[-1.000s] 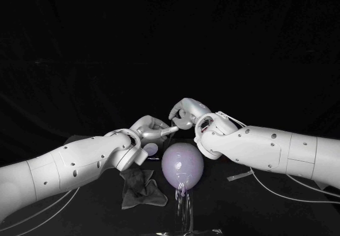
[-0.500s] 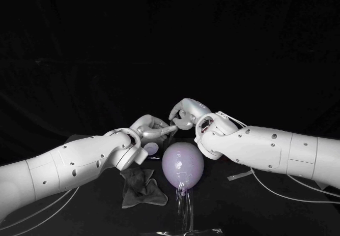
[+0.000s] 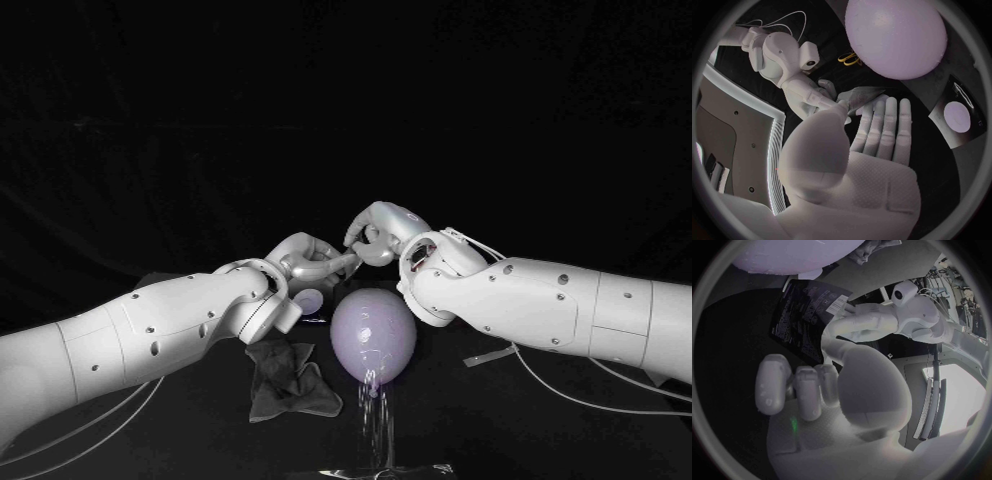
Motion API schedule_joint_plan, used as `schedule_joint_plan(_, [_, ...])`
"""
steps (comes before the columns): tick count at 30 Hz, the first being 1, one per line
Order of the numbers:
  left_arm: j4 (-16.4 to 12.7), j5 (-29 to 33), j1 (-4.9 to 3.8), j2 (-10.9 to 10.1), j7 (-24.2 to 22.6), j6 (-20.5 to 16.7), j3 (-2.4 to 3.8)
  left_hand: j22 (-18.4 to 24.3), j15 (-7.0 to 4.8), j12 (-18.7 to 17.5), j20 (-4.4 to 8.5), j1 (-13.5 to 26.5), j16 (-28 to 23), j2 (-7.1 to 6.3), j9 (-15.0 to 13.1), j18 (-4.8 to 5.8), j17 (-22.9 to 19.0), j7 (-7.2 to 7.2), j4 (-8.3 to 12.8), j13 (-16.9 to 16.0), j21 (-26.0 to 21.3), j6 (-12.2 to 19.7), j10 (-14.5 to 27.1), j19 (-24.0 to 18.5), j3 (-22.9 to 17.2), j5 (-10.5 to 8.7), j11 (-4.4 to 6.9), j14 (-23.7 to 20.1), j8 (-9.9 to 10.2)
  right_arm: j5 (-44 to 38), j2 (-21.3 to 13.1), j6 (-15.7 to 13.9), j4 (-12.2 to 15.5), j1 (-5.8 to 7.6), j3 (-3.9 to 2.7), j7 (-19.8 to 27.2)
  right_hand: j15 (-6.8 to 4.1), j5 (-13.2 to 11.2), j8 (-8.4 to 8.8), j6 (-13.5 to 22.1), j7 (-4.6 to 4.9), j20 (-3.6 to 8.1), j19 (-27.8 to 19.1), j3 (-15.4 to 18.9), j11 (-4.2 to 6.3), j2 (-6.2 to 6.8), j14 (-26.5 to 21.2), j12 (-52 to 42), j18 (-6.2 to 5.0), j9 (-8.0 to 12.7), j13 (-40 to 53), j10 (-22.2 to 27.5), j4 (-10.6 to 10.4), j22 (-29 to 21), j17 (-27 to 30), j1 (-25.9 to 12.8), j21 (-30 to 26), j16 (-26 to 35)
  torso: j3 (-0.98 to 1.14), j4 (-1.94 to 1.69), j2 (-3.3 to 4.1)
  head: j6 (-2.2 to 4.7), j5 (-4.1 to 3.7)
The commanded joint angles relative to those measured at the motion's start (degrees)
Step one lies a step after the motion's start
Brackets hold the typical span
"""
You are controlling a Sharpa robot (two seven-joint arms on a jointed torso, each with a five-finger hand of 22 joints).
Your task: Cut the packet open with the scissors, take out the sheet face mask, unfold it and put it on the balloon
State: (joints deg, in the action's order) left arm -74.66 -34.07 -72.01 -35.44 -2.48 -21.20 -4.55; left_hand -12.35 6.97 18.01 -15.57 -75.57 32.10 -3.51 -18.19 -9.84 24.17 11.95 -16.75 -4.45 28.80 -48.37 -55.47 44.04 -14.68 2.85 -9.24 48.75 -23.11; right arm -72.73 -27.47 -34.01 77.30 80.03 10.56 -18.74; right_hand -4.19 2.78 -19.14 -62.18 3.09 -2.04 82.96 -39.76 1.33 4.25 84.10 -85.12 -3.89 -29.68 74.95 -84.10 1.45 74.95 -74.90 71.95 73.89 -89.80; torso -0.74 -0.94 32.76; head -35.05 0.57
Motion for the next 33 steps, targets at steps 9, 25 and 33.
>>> schedule_joint_plan(9, [0.6, -0.6, -0.13, 0.5, 2.7, 1.3, 0.08, -0.3, -0.65, 1.0, 0.57, -5.3, 1.0, -0.87, 0.5, -0.63, -0.7, -0.50, 1.4, 0.2, 1.0, -0.5, -0.5, 1.2, -7.5, 0.03, 0.63, 1.0, -0.9, -0.9, -0.9, 0.4, 2.1, -0.02, -0.03, 0.9, -0.17, 0.1, -0.98, -0.4, 0.11, -0.01, 0.2, -0.4, -0.19, 0.09, 5.9, -0.5, 0.67, -3.6, 12.9, -4.8, -0.1, 10.8, -15.1, -0.8, 0.2, -0.2, -0.03, -0.05, -0.02, -0.19, 0.43])
schedule_joint_plan(25, [0.8, 0.4, -0.16, 0.7, -0.4, -2.2, 0.08, -7.5, -3.31, 1.5, 4.43, -7.2, 3.7, -1.96, -0.5, -0.16, -1.8, -2.59, 7.2, 0.6, 12.4, -4.5, -8.6, 1.8, -25.3, 0.00, 3.14, 8.3, -5.0, -0.8, -1.8, 0.6, 3.0, -0.08, 0.01, 2.3, -0.06, 0.1, -0.90, 0.1, 0.32, -0.06, -0.5, -0.6, -0.36, 0.40, 5.9, 0.9, 0.36, -3.6, 12.2, -4.4, -0.1, 10.4, -15.0, -1.6, -1.4, -0.2, -0.04, 0.01, 0.00, -0.27, 0.90])
schedule_joint_plan(33, [0.2, 1.3, -0.17, 0.4, -1.0, -1.9, 0.08, -12.0, -3.93, 0.1, 4.65, -1.1, 4.1, -3.35, -1.1, -0.05, -2.2, -3.36, 10.1, 0.5, 18.7, -5.5, -11.1, -1.7, -30.4, -0.07, 3.82, 9.9, -6.6, -0.8, -2.3, -2.6, 1.4, -0.16, 0.08, 3.7, 3.13, 0.1, 5.66, 10.0, 4.74, -2.28, -5.8, 6.0, -4.37, 5.60, 4.4, 13.6, -0.97, -0.9, 6.2, 0.7, -2.4, 7.7, -9.8, -6.7, -11.5, 2.1, -0.04, -0.06, 0.04, -0.45, 1.19])
